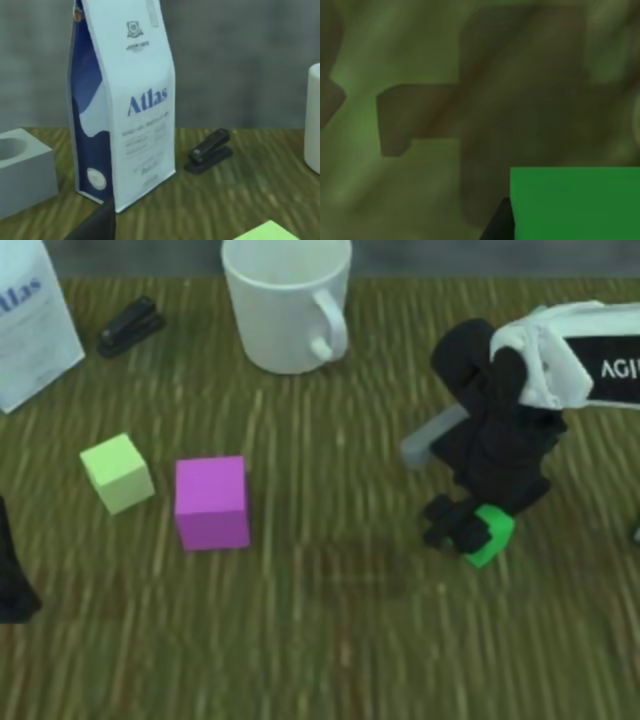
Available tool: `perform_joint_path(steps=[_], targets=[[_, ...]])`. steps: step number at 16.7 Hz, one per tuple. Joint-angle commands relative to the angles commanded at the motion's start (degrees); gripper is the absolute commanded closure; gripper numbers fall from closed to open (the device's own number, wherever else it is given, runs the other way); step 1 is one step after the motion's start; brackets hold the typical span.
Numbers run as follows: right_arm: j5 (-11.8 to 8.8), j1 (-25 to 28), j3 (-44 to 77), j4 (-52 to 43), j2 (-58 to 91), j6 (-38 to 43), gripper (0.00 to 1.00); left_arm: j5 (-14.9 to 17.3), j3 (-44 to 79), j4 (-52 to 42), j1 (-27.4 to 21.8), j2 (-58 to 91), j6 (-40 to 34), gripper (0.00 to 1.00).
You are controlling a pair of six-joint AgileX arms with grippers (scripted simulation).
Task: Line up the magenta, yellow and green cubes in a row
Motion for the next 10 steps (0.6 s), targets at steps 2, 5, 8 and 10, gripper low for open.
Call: perform_joint_path(steps=[2, 5, 8, 10], targets=[[-0.5, 0.0, 0.8, -1.0, -2.0, 0.3, 1.0, 0.0, 0.0, 0.0, 0.0, 0.0, 0.0, 0.0], [-0.5, 0.2, 3.7, -5.1, -3.3, 0.2, 1.0, 0.0, 0.0, 0.0, 0.0, 0.0, 0.0, 0.0], [-0.5, 0.3, 7.7, -12.2, -5.6, 0.2, 1.0, 0.0, 0.0, 0.0, 0.0, 0.0, 0.0, 0.0], [-0.5, 0.4, 9.4, -14.6, -6.8, 0.2, 1.0, 0.0, 0.0, 0.0, 0.0, 0.0, 0.0, 0.0]])
